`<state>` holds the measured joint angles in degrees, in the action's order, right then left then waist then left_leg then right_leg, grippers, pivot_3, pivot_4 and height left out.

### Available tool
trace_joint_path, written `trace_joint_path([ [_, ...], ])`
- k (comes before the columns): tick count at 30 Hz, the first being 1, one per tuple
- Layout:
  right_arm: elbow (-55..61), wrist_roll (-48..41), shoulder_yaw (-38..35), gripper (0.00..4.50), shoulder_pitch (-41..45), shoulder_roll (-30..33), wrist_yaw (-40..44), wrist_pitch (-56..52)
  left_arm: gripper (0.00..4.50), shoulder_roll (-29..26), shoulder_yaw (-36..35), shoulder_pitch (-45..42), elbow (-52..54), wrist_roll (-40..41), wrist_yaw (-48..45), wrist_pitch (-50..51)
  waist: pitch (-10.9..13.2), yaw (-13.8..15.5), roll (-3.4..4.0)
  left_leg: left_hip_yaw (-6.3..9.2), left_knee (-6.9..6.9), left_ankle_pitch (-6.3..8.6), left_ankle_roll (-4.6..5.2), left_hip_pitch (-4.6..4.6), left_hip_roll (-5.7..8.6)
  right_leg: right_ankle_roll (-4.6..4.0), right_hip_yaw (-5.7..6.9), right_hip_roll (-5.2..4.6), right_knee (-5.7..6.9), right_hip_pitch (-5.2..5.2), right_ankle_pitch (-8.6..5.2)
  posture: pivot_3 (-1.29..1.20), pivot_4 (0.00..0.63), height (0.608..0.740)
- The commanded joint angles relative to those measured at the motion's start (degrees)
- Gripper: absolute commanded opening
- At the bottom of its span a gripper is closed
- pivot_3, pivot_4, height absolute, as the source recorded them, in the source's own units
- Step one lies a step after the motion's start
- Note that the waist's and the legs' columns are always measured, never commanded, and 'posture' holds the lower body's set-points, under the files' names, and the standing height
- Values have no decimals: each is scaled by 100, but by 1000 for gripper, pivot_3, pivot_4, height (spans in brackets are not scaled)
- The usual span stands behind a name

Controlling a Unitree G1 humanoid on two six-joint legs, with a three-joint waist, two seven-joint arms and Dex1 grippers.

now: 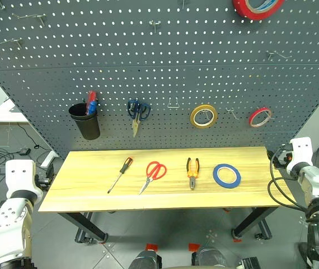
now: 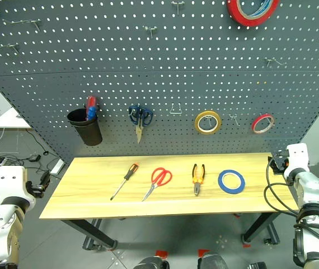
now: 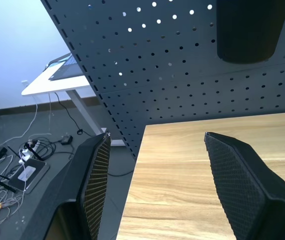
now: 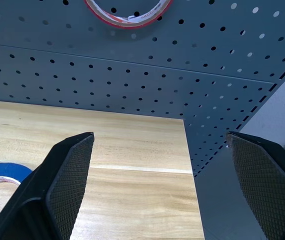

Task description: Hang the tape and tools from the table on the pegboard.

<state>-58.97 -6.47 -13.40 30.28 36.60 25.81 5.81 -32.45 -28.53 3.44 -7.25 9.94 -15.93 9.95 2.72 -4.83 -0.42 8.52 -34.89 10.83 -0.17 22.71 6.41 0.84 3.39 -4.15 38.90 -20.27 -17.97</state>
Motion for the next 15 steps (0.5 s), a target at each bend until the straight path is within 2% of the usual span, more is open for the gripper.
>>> trace_joint_path([
  [1, 103, -58, -94, 4500, 180, 65, -21, 129, 3151, -110, -49, -80, 86, -57, 36, -151, 0, 2, 0, 0, 0, 0, 0, 0, 0, 0, 0, 0, 0, 0, 0, -100, 0, 740],
  [6, 252, -181, -90, 4500, 211, -68, 181, -115, 3151, -131, -84, -59, 54, -79, 96, -126, 0, 0, 0, -1, 0, 0, 0, 0, 0, 0, -1, 0, 0, 0, 0, -103, 0, 740],
  [9, 728, -218, 61, 4500, 88, -224, 420, -483, 3151, -91, -60, 24, 172, -52, 12, -167, 0, -13, 0, -3, 0, 0, 0, -1, -3, 0, -3, 2, 1, 0, 0, -107, 0, 740],
  [14, 2357, -291, 445, 4500, -593, -349, 1047, -1379, 3151, 20, 231, 196, 750, 35, -268, 129, -1, -4, -2, -2, 0, 3, 0, 1, -4, 0, -6, 4, 2, -5, 0, -137, 0, 740],
  [15, 2843, -286, 528, 4500, -827, -339, 1100, -1581, 3151, 19, 330, 247, 884, 15, -312, 209, 5, 16, 1, -2, 0, 7, 1, 2, -4, 1, -8, 3, 2, -6, 0, -147, 28, 740],
])
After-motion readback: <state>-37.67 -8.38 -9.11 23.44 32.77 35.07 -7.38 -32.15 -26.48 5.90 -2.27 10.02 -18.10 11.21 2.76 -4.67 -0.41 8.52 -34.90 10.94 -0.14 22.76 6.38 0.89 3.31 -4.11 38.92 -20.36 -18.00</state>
